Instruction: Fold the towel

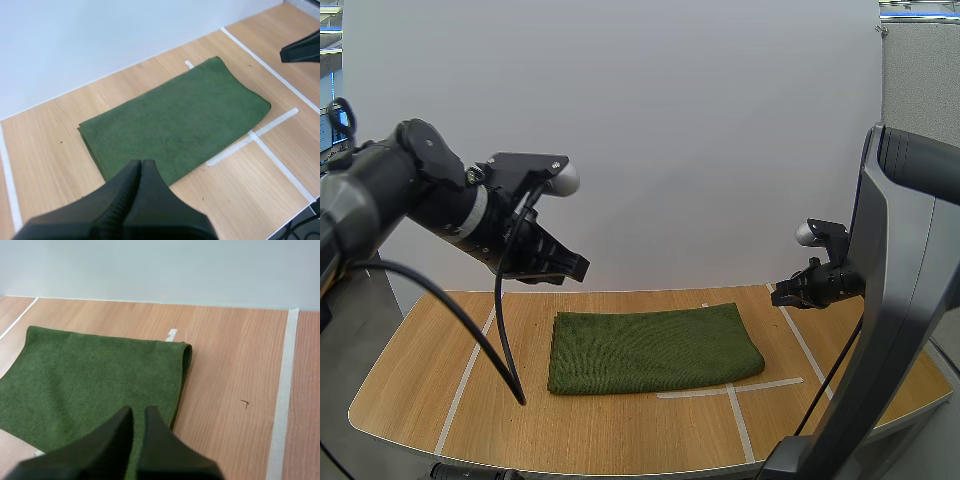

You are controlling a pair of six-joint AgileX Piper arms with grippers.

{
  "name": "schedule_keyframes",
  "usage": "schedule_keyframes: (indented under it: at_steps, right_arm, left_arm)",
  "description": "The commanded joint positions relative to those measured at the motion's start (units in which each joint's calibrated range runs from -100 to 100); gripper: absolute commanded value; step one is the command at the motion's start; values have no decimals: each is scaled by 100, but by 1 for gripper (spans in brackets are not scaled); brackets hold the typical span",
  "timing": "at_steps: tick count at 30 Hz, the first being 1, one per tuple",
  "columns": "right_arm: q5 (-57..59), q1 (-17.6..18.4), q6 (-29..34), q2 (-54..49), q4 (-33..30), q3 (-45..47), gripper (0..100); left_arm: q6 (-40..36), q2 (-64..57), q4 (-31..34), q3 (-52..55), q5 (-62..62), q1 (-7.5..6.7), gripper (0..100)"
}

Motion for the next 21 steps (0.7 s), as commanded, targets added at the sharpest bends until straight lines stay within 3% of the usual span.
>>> schedule_keyframes:
  at_steps: [1,8,12,21]
  right_arm:
    - [98,43,229,1049,-157,-688,58]
    - [98,49,291,1442,-234,-1000,90]
    - [98,170,227,1442,-289,-1015,91]
    - [98,321,246,1442,-324,-1015,91]
  left_arm:
    - [-401,-819,12,39,99,201,0]
    - [-427,-806,-73,314,324,530,0]
    - [-427,-806,-64,677,-121,599,0]
    - [-309,-791,14,905,-834,599,0]
